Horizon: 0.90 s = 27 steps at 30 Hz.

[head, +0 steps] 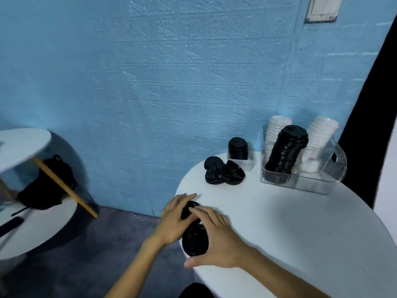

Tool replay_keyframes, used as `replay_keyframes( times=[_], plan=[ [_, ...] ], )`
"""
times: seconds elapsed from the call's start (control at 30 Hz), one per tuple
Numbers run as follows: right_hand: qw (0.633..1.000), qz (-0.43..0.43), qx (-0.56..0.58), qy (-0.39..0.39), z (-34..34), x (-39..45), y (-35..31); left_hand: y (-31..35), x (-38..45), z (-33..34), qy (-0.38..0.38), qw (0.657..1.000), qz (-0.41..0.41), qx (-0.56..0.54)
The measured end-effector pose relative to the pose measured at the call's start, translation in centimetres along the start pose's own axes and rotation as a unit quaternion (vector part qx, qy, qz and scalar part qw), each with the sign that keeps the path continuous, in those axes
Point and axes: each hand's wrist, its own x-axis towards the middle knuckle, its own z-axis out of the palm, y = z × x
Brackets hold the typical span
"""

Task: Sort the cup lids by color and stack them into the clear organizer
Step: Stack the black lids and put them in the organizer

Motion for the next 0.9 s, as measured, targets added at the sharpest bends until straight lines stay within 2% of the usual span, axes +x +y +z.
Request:
replay_keyframes(
  times=[0.1, 0.2, 0.3, 0.5, 0.63, 0.77, 0.9],
  plan=[
    [1.000, -0.002, 0.003, 0.019, 0.4, 0.2, 0.4, -0.1, -0.5, 0.5, 0.010, 1.000, 0.000, 0.014],
    [0.996, 0.001, 0.076, 0.042, 0.1, 0.1, 1.2, 0.3, -0.7, 0.5, 0.027, 1.000, -0.005, 0.001],
    [0.989, 0.026, 0.125, 0.074, -0.7, -0.4, 2.8, 0.3, -1.0, 0.3, 0.006, 1.000, -0.018, -0.024],
    [0.949, 0.106, 0.251, 0.156, -3.4, -0.1, 6.2, 1.8, -0.2, 0.7, -0.010, 0.999, 0.007, 0.044],
    [0.944, 0.106, 0.245, 0.196, -5.2, 0.8, 7.4, 5.6, 1.8, 2.5, -0.029, 0.999, 0.020, 0.002],
    [0.952, 0.098, 0.205, 0.203, -5.2, 1.1, 8.2, 8.0, 4.2, 5.4, -0.038, 0.996, 0.047, -0.059],
    [0.956, 0.098, 0.200, 0.192, -5.3, 1.1, 9.8, 8.4, 5.6, 6.9, -0.008, 0.998, 0.059, -0.020]
  ],
)
